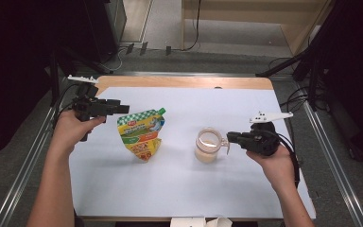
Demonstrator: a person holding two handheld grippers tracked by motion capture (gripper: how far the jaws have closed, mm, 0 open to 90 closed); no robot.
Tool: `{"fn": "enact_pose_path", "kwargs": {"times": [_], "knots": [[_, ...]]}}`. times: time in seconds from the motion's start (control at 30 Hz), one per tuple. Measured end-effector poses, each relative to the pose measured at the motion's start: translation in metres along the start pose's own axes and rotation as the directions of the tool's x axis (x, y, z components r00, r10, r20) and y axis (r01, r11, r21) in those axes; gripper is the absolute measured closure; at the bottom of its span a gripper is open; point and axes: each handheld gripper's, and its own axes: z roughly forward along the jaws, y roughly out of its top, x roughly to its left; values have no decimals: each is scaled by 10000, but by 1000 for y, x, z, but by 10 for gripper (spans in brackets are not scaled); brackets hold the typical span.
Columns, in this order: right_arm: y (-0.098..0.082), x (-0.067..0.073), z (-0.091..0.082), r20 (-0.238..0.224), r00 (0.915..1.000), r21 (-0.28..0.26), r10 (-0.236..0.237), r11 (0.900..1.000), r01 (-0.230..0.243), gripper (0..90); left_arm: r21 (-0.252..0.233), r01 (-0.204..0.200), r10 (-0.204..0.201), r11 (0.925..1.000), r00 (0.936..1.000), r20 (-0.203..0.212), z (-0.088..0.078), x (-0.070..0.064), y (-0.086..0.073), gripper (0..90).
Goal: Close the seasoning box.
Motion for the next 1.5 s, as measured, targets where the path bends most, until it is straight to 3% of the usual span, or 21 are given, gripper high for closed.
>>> {"fn": "enact_pose_path", "kwargs": {"times": [0.6,1.0,1.13,1.33,1.5], "knots": [[-8,-15,1,178,9998,-369,-88,9993,95,529,-50,15,-15,10000,10000,-42,0,1,-1,358],[-25,-38,4,659,9969,-836,437,9958,-382,444,10,-22,22,10000,10000,-54,2,3,-2,358],[-32,-49,5,691,9944,-991,805,9924,-734,438,3,27,-27,10000,10000,-75,3,6,-3,359],[-39,-55,12,645,9946,-924,816,9929,-755,398,-17,89,-89,10000,9999,-115,6,10,-6,359],[-42,-55,21,943,9923,-870,797,9936,-715,332,154,299,-296,9994,9994,-201,10,15,-8,358]]}}
